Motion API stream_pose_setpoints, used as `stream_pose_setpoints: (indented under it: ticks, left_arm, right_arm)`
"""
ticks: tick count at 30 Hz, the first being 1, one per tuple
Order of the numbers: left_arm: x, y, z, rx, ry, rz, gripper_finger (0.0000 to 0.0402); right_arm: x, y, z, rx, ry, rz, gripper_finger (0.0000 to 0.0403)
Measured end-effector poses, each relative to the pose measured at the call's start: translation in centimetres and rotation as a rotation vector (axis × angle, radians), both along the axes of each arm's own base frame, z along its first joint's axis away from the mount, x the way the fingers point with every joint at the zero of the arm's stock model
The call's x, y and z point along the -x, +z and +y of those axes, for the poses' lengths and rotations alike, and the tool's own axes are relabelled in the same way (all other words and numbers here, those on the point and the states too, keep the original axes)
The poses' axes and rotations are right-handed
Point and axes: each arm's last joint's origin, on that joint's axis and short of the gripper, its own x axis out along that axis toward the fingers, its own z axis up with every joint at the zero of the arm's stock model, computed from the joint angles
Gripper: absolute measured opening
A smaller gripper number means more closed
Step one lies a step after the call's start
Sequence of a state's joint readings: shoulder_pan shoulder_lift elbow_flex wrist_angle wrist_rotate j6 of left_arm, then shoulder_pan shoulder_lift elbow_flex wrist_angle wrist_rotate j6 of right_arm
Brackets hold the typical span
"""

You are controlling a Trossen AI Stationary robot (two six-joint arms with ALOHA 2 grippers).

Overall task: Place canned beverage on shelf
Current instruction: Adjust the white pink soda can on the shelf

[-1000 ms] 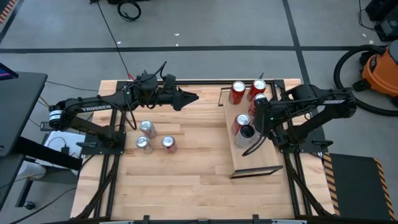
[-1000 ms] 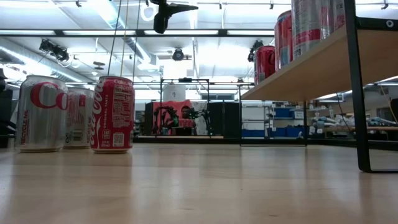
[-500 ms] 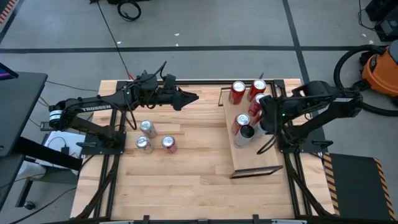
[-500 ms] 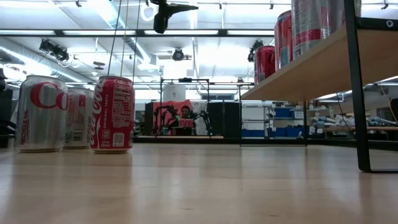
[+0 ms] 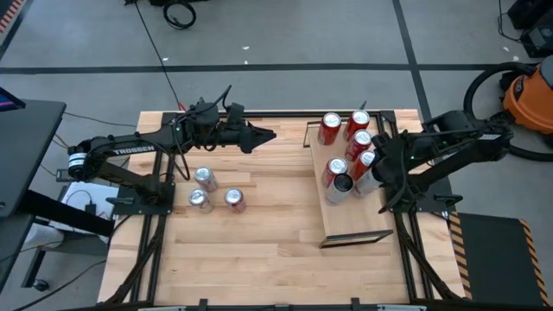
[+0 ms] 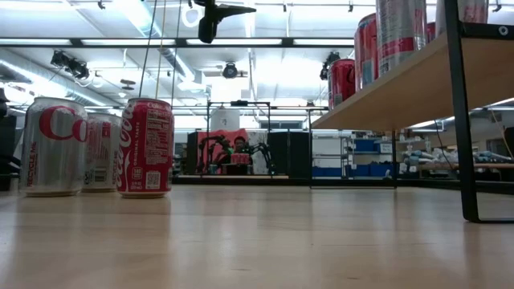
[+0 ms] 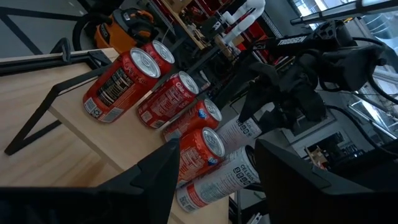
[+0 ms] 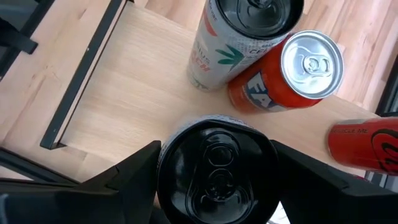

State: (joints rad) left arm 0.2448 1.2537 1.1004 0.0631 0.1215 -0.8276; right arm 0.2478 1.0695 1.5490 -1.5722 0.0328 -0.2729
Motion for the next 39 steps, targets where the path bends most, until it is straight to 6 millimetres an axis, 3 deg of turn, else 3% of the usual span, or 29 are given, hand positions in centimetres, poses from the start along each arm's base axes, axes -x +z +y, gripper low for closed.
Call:
stream_pose_setpoints:
  ticks: [13, 19, 26, 39]
  left_arm:
    - [0.0, 0.0, 0.0, -0.001, 0.0, 0.0, 0.0217]
    - [0.0, 0.0, 0.0, -0.008, 0.0, 0.001, 0.0217]
    - [0.0, 0.0, 0.0, -0.004, 0.0, 0.001, 0.0217]
    - [0.0, 0.0, 0.0, -0.003, 0.0, 0.001, 0.0217]
  right_arm:
    - [0.5, 0.1, -0.1, -0.019, -0.005, -0.011, 0.0281]
    - [0.7, -1.0, -0.1, -0.025, -0.002, 0.033, 0.0281]
    - [0.6, -1.1, -0.1, -0.033, -0.018, 0.033, 0.0283]
    - [0.3, -1.1, 0.0, -0.017, -0.039, 0.034, 0.0341]
